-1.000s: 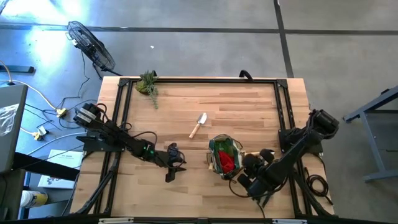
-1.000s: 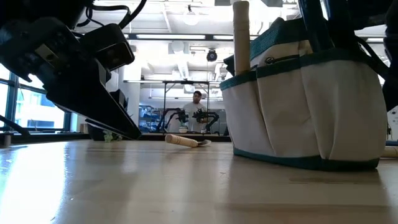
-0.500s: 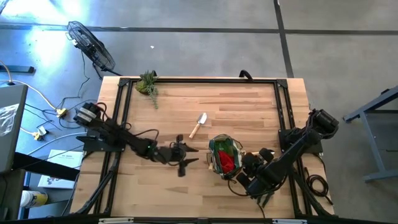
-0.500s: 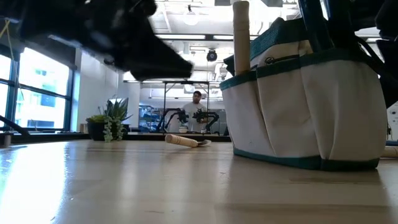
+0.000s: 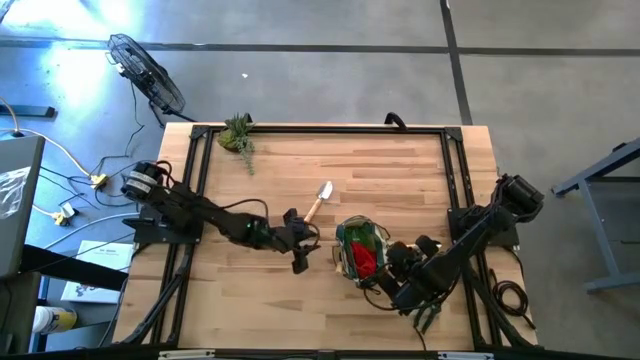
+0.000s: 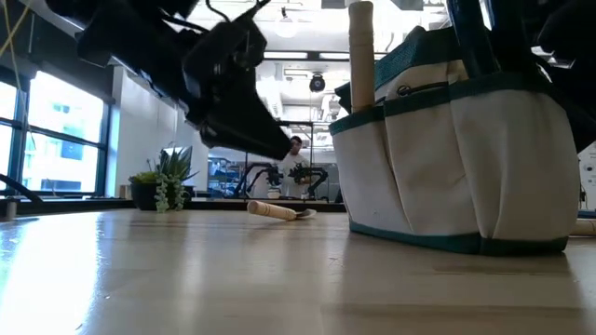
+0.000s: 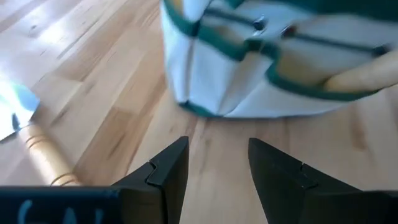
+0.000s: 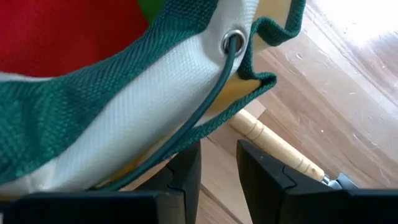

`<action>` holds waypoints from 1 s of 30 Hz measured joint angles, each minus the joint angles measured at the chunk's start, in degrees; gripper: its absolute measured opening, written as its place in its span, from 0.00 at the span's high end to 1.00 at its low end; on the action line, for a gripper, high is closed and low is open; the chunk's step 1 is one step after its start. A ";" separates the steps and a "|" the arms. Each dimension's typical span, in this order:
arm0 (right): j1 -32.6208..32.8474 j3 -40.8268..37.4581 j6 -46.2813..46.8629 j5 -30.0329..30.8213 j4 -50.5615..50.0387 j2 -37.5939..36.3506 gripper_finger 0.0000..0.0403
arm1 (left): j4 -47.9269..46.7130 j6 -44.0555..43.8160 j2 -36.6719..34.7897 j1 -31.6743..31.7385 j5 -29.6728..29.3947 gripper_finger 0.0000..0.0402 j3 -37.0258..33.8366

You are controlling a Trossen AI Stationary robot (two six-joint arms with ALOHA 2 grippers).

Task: Pick & Place Garden tools in Gardening bag
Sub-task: Move the light brown gardening bag to the botton center of the table

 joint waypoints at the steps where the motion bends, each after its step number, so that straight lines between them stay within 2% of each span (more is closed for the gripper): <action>1: -0.20 0.00 -0.01 -0.02 0.00 0.00 0.77 | 1.15 0.06 0.00 0.10 0.14 0.60 0.00; 6: -1.23 0.00 -0.02 -0.08 0.66 0.00 0.77 | 4.57 0.20 0.00 0.10 1.60 0.60 0.07; 25: -1.29 0.00 -3.04 -0.83 13.48 0.00 0.77 | 11.60 -0.01 0.00 0.14 0.16 0.60 0.07; 30: -1.21 0.00 -3.05 -5.90 19.11 0.00 0.77 | 11.60 -0.02 0.00 0.16 -0.85 0.60 0.07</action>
